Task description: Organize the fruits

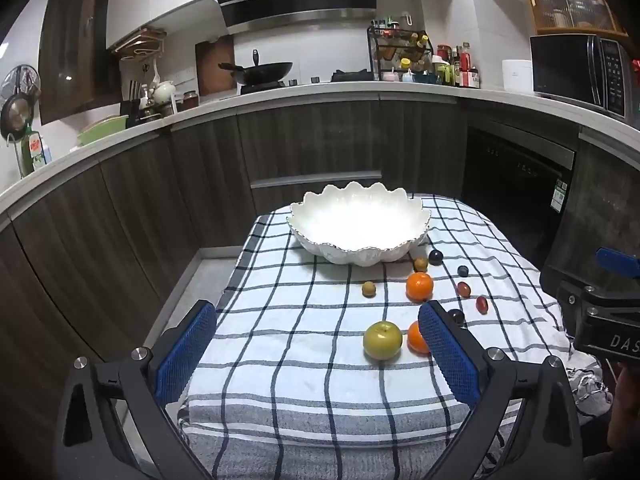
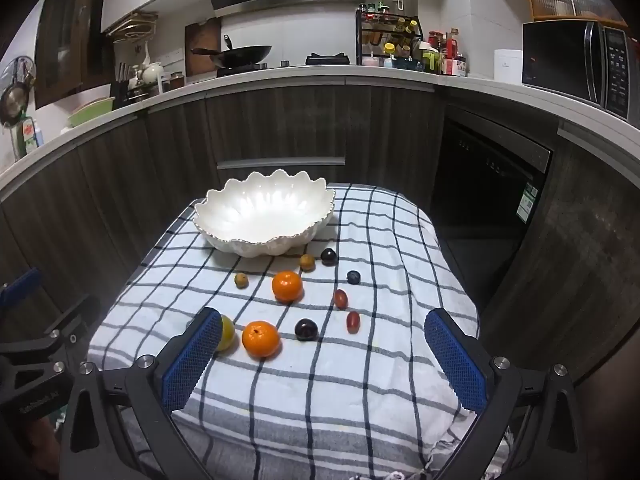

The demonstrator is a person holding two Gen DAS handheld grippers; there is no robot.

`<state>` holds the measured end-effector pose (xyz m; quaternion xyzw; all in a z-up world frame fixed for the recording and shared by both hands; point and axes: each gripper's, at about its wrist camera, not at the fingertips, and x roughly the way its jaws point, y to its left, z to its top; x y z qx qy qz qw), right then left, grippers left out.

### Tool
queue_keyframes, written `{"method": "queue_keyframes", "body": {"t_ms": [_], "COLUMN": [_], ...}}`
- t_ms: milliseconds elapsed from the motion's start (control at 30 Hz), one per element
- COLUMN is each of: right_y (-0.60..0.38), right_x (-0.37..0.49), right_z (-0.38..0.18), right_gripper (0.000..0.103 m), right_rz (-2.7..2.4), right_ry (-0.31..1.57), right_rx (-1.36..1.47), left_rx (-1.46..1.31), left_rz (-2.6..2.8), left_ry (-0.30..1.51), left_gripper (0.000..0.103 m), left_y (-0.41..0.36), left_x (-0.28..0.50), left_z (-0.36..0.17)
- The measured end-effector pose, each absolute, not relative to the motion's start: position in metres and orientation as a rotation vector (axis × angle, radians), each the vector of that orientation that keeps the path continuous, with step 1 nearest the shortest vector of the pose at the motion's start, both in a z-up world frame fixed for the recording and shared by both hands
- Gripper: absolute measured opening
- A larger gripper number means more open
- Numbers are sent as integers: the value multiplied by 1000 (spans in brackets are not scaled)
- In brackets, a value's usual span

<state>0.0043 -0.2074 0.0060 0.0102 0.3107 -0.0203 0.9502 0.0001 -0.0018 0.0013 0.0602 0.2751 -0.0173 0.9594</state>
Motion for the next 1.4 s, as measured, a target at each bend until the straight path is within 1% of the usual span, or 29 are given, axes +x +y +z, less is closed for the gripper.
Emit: {"method": "queue_keyframes", "body": {"t_ms": [1400], "right_y": [-216], "right_x": [-10], "right_z": [6], "right_gripper": [102], "right_rz": [-77], "right_ry": [609], "right_rx": [53], "left_rx": [101], "left_rz": [-48], "left_ry": [541], "left_gripper": [103], "left_y": [1], "left_x": [-15], "left_z": [5]}}
